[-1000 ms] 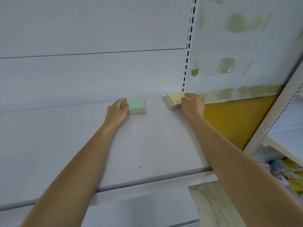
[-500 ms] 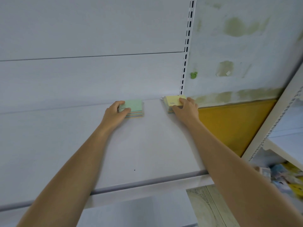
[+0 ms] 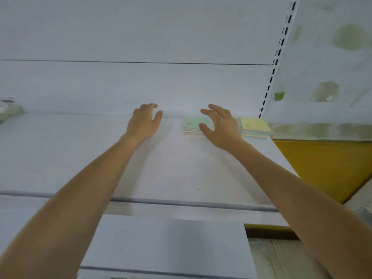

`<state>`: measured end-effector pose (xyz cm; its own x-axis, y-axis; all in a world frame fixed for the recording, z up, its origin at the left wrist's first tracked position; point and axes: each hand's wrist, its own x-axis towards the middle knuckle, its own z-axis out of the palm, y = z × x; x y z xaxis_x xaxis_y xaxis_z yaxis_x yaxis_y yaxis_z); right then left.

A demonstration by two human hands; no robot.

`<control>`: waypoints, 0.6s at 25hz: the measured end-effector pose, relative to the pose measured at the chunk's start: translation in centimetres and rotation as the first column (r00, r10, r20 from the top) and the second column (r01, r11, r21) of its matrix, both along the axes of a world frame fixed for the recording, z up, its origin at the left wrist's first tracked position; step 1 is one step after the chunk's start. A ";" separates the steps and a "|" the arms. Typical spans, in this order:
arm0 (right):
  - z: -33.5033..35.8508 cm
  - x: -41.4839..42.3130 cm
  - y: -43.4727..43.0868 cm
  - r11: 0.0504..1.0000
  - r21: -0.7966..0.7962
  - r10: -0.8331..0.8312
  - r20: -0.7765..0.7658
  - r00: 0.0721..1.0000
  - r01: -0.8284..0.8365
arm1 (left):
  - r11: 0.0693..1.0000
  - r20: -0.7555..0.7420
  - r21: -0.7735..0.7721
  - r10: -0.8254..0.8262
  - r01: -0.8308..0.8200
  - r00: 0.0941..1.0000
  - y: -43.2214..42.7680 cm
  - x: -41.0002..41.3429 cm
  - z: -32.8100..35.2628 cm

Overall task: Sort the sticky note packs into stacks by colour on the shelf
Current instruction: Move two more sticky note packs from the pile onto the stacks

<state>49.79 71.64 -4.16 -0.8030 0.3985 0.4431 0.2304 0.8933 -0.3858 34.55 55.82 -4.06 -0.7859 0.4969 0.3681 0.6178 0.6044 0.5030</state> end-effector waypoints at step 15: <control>-1.2 -20.7 -35.4 0.834 0.017 0.531 0.245 0.811 -0.551 | 0.898 -0.099 -0.232 0.361 -0.375 0.927 -39.3 -10.7 0.4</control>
<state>29.08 36.21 -5.39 -0.9577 -0.1602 0.2391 -0.2302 0.9249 -0.3024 23.84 16.47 -3.61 -0.9128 0.2548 0.3190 0.3490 0.8926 0.2856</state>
